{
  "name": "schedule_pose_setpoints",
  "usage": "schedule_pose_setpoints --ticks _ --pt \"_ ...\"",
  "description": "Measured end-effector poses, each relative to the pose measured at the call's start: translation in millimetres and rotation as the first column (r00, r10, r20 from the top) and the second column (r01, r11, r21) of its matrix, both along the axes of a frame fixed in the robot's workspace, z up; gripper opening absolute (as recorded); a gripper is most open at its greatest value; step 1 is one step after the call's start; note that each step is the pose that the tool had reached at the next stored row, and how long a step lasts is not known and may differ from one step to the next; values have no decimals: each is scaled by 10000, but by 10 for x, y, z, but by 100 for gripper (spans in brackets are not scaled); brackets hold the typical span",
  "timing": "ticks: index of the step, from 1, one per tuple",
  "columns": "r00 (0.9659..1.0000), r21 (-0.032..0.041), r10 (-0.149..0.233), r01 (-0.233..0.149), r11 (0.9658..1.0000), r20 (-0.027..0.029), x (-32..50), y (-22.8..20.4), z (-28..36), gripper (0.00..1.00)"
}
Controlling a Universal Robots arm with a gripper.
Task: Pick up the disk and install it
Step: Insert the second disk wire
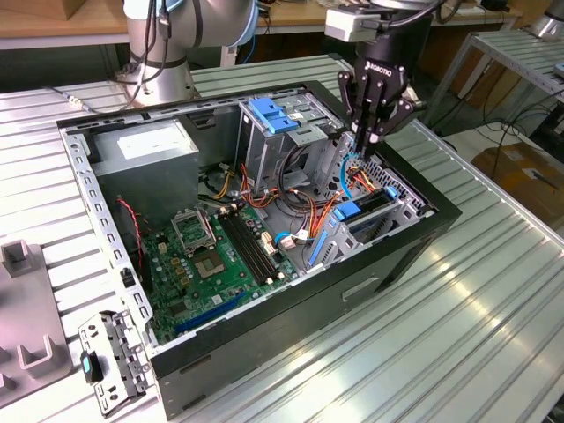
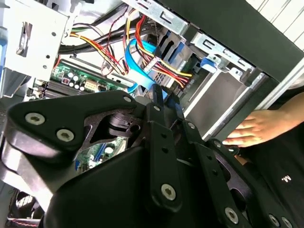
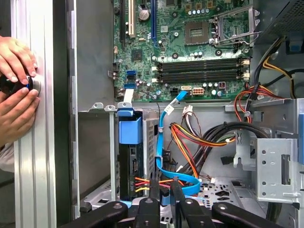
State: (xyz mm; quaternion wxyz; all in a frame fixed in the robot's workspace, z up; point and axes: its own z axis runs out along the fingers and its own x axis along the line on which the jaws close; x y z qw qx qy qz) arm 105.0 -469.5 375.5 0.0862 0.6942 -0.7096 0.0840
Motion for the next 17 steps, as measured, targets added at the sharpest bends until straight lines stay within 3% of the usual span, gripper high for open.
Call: schedule_pose_setpoints --ticks 6,7,17 --pt "10000 -21 -1 1 10000 0 3 0 -67 22" --pt "10000 -24 -1 1 10000 0 3 0 -69 16" --pt "10000 -24 0 0 10000 0 3 0 -71 16"
